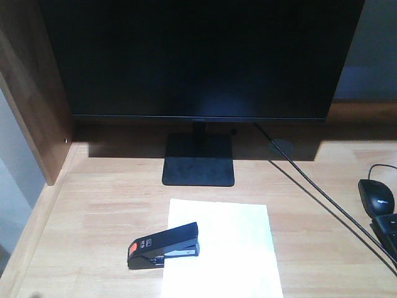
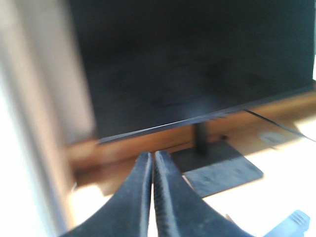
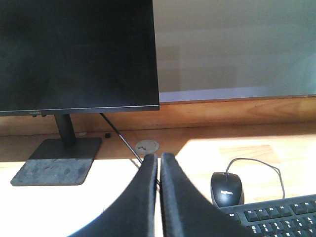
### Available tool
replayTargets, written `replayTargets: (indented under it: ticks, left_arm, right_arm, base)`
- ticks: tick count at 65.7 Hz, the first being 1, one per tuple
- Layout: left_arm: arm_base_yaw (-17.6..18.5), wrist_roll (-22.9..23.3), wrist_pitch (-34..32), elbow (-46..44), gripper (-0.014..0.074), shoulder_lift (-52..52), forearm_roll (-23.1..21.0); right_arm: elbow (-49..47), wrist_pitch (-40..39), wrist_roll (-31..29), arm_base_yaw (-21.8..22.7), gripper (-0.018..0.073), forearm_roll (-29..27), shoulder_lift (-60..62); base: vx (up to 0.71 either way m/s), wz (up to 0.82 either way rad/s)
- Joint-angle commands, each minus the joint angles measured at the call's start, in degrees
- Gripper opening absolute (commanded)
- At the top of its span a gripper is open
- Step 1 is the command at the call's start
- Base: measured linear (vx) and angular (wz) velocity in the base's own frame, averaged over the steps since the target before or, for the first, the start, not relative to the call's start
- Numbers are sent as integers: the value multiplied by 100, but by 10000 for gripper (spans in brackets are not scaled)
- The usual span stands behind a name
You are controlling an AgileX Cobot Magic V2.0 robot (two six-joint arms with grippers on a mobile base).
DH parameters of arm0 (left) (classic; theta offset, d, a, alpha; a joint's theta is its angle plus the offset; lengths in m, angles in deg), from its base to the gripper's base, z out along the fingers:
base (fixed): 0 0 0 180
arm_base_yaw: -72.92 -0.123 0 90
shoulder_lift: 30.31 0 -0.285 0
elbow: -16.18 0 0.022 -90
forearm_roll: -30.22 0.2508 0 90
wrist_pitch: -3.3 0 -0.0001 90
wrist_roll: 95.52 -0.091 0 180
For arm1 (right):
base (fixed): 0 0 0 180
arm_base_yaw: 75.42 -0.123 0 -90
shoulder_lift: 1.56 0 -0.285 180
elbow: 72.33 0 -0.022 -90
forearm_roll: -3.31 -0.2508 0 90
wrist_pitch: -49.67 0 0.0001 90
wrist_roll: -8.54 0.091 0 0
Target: Grab stapler and paper to desk for stapling
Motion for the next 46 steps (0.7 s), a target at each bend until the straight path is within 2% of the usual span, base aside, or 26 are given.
replayTargets:
  ticks: [1, 11, 26, 35, 44, 46]
  left_arm:
    - [-231, 329, -291, -120, -6, -27, 100]
    - [-694, 346, -320, 224, -6, -571, 88]
    - [-1163, 446, -303, 1010, -6, -1414, 47]
    - [-1253, 793, -470, 1572, -6, -1531, 93]
    - [-1248, 802, -1169, 2161, -6, -1531, 98]
    - [-1248, 795, -1066, 2140, -6, -1531, 113]
  right_arm:
    - [-146, -384, -58, 6, -7, 81, -83]
    - [-146, -384, -58, 6, -7, 81, -83]
    - [-146, -384, -58, 6, -7, 81, -83]
    - [-146, -384, -58, 6, -7, 81, -83]
    - [-146, -384, -58, 6, -7, 81, -83]
    - [-146, -384, -58, 6, -7, 81, -83]
  base:
    - [0, 1]
    - [0, 0]
    - [0, 0]
    - [0, 0]
    - [0, 0]
    - [0, 0]
